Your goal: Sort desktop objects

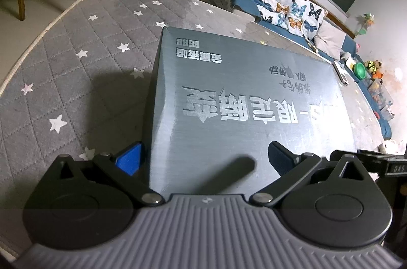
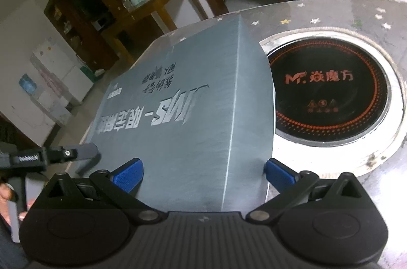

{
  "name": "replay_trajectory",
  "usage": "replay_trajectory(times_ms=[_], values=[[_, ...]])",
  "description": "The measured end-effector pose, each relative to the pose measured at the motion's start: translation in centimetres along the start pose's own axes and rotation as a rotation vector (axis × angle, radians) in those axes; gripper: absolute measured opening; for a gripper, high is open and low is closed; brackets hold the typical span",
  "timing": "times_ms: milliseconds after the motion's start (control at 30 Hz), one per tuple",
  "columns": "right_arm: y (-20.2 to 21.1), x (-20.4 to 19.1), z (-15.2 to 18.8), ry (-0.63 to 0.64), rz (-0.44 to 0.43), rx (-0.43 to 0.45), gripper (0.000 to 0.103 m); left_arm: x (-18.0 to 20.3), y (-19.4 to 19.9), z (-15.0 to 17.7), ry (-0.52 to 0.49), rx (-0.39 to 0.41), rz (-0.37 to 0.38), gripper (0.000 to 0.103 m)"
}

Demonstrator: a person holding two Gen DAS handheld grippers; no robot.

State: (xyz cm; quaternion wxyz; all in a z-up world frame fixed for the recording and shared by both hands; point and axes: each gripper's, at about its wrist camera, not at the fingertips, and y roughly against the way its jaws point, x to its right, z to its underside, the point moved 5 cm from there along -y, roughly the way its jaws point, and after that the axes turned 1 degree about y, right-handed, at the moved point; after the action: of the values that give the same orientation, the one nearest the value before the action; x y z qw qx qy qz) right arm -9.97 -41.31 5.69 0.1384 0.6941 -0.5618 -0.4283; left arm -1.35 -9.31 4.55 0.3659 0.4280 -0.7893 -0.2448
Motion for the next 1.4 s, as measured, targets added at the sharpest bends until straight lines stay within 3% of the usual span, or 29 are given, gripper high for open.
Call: replay_trajectory(times_ms=[367,533,1067,1400], values=[[0.6,-0.2,-0.2,-0.018,-0.014,0.005,0.103,1.4,0.5,-1.7,-0.030,0.024,-0.016,0.102],[-0.2,0.5,0.4,-0.038,-0.017,-0.007,0.103,1.7,0.4,-1.3,-0.070,0.035,-0.025,0.102],[-1.0,1.3,1.4,-0.033,0.004,-0.006,0.103,0.2,-1.0,-0.3,-0.049,-0.006,-0.043,0.102],[3.3,3.6,1.7,0.004,0.105,0.102,0.103,-2.8,1.5,-0.3,-0.043,0.086,-0.116,0.102]])
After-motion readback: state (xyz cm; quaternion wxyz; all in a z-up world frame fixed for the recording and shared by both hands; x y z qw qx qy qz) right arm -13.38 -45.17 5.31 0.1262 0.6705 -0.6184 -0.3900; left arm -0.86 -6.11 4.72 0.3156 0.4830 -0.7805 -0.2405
